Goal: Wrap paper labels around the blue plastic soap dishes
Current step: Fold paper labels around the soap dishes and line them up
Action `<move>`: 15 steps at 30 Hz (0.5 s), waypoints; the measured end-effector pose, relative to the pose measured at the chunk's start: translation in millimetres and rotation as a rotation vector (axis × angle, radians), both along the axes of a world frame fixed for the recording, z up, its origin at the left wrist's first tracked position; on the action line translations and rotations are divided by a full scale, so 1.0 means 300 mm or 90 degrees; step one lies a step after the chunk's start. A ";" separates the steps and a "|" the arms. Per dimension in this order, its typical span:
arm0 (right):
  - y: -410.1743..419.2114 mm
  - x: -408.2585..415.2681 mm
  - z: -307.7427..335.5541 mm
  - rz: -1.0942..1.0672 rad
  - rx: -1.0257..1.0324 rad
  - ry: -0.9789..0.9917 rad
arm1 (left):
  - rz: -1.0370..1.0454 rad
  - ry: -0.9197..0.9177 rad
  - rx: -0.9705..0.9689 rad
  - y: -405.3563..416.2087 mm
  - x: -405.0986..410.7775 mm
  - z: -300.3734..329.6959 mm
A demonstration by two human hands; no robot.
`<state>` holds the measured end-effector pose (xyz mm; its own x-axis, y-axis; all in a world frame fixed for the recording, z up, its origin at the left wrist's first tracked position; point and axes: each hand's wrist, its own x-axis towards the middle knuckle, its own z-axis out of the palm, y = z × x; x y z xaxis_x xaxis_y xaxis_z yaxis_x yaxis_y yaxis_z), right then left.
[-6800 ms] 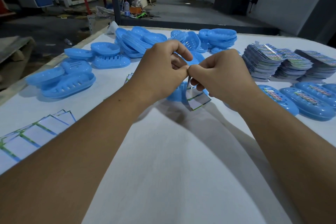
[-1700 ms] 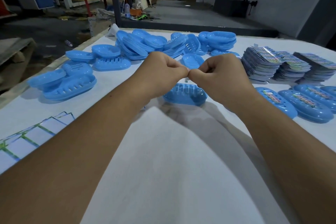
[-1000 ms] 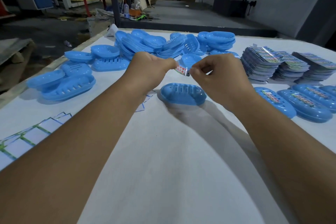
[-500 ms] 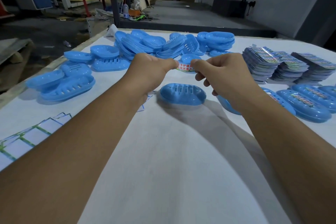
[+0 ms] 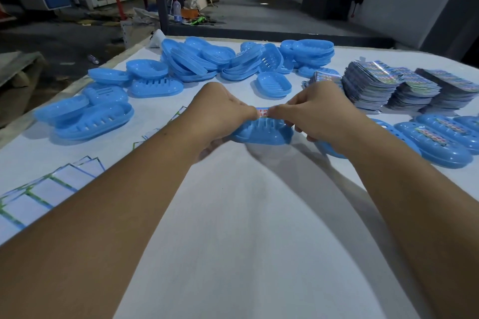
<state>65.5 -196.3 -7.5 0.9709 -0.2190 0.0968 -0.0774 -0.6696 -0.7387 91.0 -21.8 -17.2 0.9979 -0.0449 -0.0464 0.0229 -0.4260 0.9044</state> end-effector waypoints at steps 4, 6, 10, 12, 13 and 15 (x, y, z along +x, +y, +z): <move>0.002 0.001 -0.002 0.011 -0.057 0.028 | -0.002 -0.016 0.106 0.006 0.002 0.005; 0.004 0.001 -0.005 0.014 -0.067 0.031 | -0.001 -0.017 0.119 0.007 0.002 0.007; 0.012 -0.001 -0.004 0.010 -0.089 0.038 | -0.008 -0.016 0.131 0.006 0.002 0.004; 0.013 -0.001 -0.003 0.013 -0.104 0.035 | -0.010 -0.015 0.131 0.006 0.003 0.003; 0.012 -0.001 -0.003 0.016 -0.109 0.033 | -0.009 -0.016 0.133 0.006 0.005 0.003; 0.014 -0.001 -0.004 0.019 -0.114 0.031 | -0.007 -0.022 0.147 0.007 0.007 0.001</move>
